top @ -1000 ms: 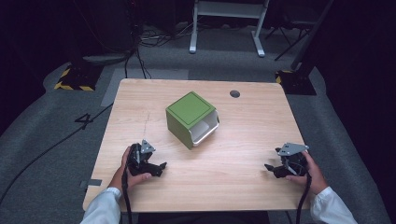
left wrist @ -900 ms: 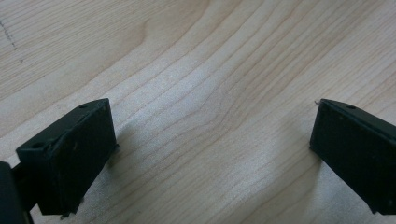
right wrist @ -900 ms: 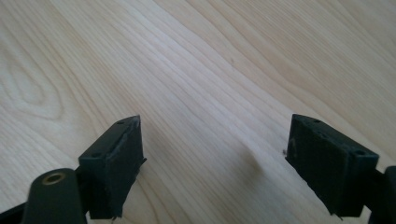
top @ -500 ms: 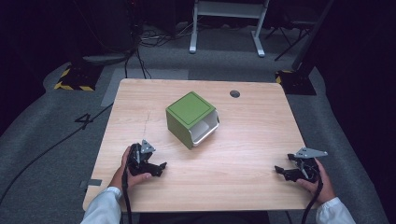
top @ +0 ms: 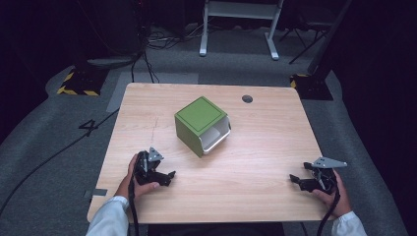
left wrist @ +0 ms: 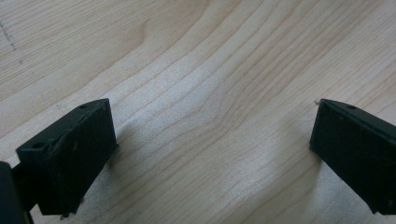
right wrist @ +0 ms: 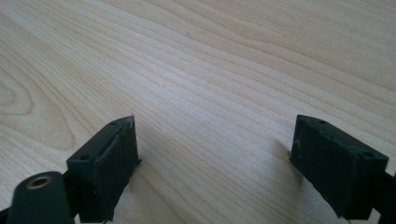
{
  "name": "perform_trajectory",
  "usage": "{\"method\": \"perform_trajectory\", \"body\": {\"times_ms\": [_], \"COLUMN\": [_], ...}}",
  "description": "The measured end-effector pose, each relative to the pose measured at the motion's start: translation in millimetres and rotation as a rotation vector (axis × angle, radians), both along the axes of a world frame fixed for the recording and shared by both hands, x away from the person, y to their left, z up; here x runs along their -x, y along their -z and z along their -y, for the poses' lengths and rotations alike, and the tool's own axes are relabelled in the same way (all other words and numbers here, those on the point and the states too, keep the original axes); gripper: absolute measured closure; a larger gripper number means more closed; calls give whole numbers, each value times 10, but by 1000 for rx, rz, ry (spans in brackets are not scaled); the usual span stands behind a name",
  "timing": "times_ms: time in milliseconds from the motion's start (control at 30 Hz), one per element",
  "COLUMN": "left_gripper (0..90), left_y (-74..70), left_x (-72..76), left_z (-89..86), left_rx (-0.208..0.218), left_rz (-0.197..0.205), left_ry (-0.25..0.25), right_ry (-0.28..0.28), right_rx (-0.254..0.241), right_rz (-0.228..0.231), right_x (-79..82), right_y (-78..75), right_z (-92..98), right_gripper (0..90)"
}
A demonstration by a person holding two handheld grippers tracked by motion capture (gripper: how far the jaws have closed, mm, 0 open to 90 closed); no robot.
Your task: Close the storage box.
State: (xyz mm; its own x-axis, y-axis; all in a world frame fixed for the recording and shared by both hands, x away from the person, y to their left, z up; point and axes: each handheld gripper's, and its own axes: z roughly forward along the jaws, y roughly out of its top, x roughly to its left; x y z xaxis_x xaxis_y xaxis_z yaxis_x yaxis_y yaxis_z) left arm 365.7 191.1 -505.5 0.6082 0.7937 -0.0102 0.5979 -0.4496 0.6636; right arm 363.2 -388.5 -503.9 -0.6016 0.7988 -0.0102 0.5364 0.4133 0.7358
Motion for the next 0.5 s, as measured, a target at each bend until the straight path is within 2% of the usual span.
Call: {"method": "perform_trajectory", "body": {"times_ms": [500], "left_gripper": [5], "left_y": [0], "left_x": [-2], "left_z": [-3], "left_rx": [-1], "left_rz": [0], "left_ry": [6], "right_ry": [1], "right_rx": [-1], "right_rz": [1], "right_x": [4], "right_y": [0], "right_z": [0], "right_gripper": [149]}}
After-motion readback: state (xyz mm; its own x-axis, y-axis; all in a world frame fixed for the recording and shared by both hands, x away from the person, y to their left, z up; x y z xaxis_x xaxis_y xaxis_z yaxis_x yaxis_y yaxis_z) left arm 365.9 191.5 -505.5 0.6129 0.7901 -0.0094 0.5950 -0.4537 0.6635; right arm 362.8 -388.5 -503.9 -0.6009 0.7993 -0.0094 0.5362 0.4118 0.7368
